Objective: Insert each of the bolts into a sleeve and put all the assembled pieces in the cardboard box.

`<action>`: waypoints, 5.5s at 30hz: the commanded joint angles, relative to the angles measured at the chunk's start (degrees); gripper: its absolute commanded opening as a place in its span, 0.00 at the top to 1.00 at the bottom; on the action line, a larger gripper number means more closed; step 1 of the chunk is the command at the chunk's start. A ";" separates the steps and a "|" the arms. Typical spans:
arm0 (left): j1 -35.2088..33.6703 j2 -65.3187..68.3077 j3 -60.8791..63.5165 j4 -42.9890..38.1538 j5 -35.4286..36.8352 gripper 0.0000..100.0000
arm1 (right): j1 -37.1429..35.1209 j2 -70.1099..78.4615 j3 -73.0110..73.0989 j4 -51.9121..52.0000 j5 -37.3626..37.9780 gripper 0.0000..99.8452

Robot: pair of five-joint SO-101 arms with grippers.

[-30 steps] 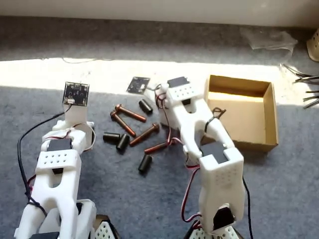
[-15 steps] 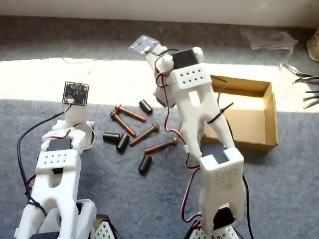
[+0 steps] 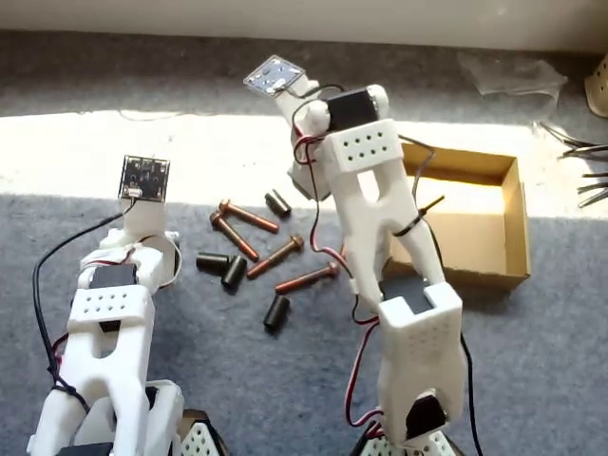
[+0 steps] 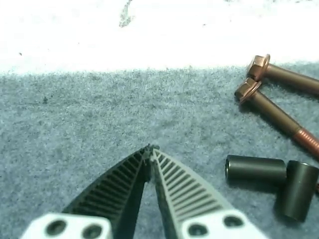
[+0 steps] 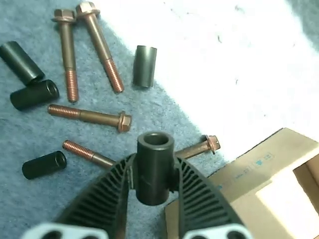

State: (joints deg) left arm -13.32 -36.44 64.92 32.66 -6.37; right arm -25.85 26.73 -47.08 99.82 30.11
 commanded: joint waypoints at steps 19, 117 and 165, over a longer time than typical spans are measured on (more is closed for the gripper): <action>5.23 -0.04 -1.36 1.32 -4.92 1.00 | -6.37 -51.56 30.37 -0.57 -2.29 1.00; 37.32 64.40 -73.80 44.48 -13.36 0.91 | 7.87 -132.09 142.29 -57.10 -20.31 1.00; 33.80 66.24 -74.42 39.56 -16.00 0.86 | 7.87 -132.09 142.29 -57.10 -20.31 1.00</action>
State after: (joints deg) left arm 20.26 28.44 -6.90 73.10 -21.93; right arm -18.55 -104.70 95.34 44.53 9.98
